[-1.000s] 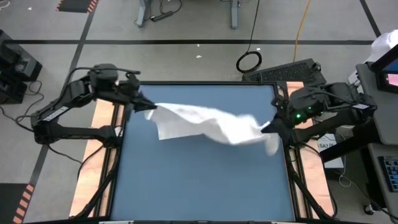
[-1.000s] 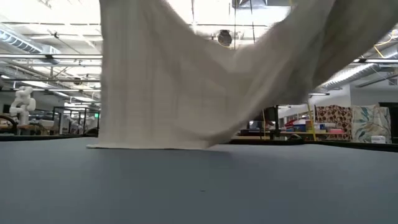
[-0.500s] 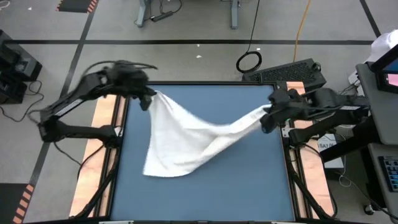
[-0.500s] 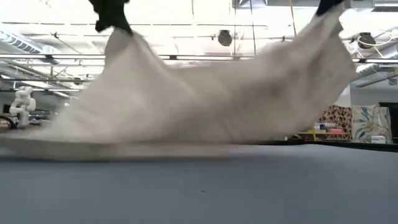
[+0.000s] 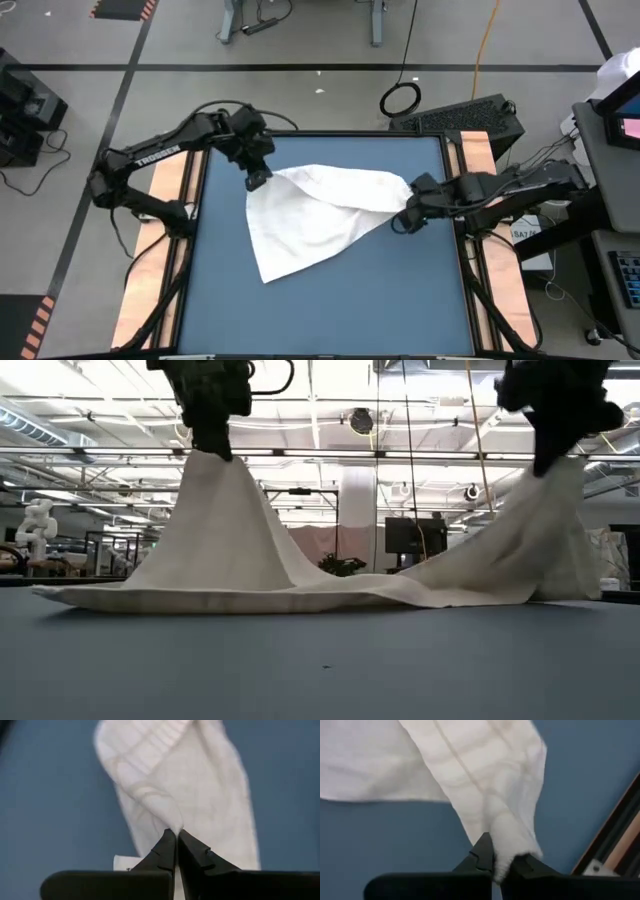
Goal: Roll towel into tight, uniform cylinder
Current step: Roll the white towel
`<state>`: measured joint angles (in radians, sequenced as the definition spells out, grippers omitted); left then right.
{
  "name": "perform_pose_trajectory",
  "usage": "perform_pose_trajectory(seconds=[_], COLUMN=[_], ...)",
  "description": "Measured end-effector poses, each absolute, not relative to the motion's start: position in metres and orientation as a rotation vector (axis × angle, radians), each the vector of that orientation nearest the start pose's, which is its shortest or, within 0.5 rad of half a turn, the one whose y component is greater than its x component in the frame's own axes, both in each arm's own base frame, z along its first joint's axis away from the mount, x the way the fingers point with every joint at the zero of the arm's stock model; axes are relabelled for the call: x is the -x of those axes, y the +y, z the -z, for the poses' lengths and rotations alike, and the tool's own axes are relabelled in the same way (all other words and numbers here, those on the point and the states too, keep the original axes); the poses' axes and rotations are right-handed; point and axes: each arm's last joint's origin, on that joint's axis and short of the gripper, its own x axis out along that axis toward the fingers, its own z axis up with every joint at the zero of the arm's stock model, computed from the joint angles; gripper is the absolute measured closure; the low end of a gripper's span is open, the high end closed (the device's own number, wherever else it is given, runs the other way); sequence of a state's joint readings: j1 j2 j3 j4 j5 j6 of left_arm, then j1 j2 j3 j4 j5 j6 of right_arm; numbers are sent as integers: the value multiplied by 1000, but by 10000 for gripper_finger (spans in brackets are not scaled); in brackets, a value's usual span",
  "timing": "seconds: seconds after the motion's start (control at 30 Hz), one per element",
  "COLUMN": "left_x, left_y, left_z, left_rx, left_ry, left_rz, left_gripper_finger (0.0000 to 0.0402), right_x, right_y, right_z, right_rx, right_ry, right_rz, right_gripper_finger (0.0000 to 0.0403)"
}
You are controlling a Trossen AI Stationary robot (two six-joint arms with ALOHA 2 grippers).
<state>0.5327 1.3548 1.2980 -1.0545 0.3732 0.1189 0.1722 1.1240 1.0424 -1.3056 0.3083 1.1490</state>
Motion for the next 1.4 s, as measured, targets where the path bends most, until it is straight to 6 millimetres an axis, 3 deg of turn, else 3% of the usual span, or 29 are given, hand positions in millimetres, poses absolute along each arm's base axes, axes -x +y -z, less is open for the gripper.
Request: perform_pose_trajectory(seconds=[0.13,0.23,0.33,0.5,0.57,0.7,0.87,1.23,1.4], left_x=[-218,-204,-191,-180,-179,-181,-184,-181,-176], left_y=[114,118,129,154,165,185,199,183,172], left_z=[-320,-317,-322,-346,-354,-358,-347,-329,-326], left_rx=[348,193,35,14,6,-37,68,335,485], left_ry=[1072,1219,1291,1165,1072,944,925,1114,1152], left_rz=[-7,-94,-231,-388,-408,-446,-372,-324,-229], left_gripper_finger=[389,389,389,389,389,389,389,389,389], right_x=[-169,-170,-176,-191,-195,-199,-197,-194,-194], right_y=[22,24,30,49,54,57,55,43,46], right_z=[-277,-279,-292,-321,-328,-327,-314,-312,-315], right_rx=[-670,-702,-760,-848,-874,-927,-909,-965,-937], right_ry=[1150,1172,1167,1056,1004,935,1005,1000,1011], right_rz=[840,785,620,275,233,347,523,718,676], right_gripper_finger=[403,403,403,403,403,403,403,403,403])
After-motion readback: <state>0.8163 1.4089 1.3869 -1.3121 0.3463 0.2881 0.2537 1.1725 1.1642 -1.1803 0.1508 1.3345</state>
